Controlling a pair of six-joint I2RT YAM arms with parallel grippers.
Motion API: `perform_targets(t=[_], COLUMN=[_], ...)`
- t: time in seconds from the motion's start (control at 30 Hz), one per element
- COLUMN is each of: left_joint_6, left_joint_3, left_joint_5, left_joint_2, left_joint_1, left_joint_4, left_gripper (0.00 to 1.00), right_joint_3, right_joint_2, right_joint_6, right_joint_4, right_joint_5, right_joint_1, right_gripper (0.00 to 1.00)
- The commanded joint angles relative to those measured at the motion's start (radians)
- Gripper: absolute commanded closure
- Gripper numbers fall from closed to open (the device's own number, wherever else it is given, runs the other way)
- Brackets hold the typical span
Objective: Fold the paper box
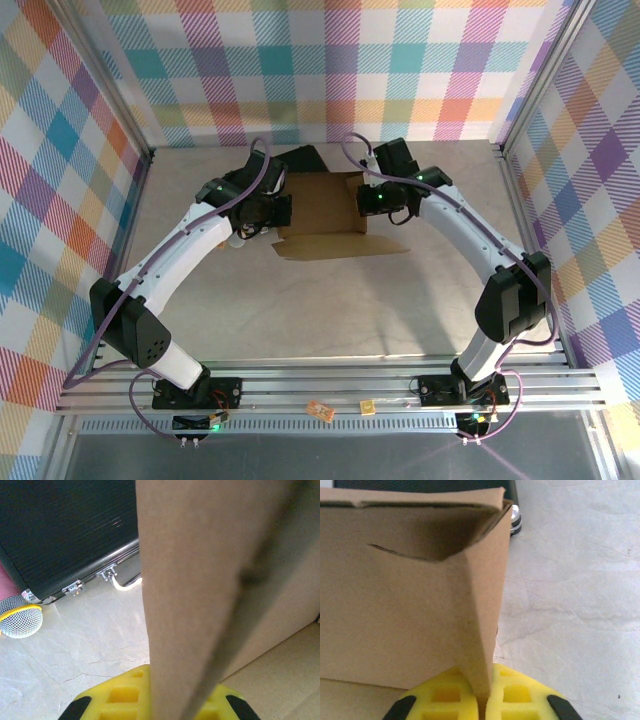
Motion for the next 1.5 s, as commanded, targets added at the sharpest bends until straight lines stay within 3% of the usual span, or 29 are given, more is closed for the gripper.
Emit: perform_targets(t=[0.0,0.13,0.27,0.6,1.03,1.13,1.23,1.47], left_joint_6=[0.026,0.017,0.015,0.045,0.048,0.047,0.048,0.046], left_joint_3=[0.046,0.048,0.040,0.026,0.013,0.014,0.016,0.014], left_joint_5=[0.149,0.123,0.122,0.196,0.205,0.203,0.204,0.193], left_joint_2=[-0.009,-0.008,-0.014,-0.035,-0.051,-0.051,-0.054,-0.055], left_joint_1=[-0.025,-0.025,-0.027,-0.031,-0.035,-0.036,-0.036,-0.041], left_joint_4=[0.119,0.113,0.123,0.174,0.180,0.176,0.172,0.175], left_gripper=[1.00,1.00,1.00,1.00,1.00,1.00,1.00,1.00], right_joint_3=[0.033,0.062,0.062,0.060,0.114,0.118,0.125,0.154], right_joint_2=[0.016,0.011,-0.006,-0.014,0.038,0.048,0.056,0.074], right_joint_6=[0.019,0.054,0.069,0.036,0.018,0.014,0.010,0.041], right_joint_4=[0.041,-0.007,-0.018,0.047,0.053,0.057,0.059,0.014], right_joint_5=[0.019,0.216,0.305,0.113,0.023,0.027,0.034,0.155], right_joint_1=[0.066,0.112,0.145,0.104,0.055,0.047,0.042,0.045], right_gripper=[1.00,1.00,1.00,1.00,0.77,0.77,0.79,1.00])
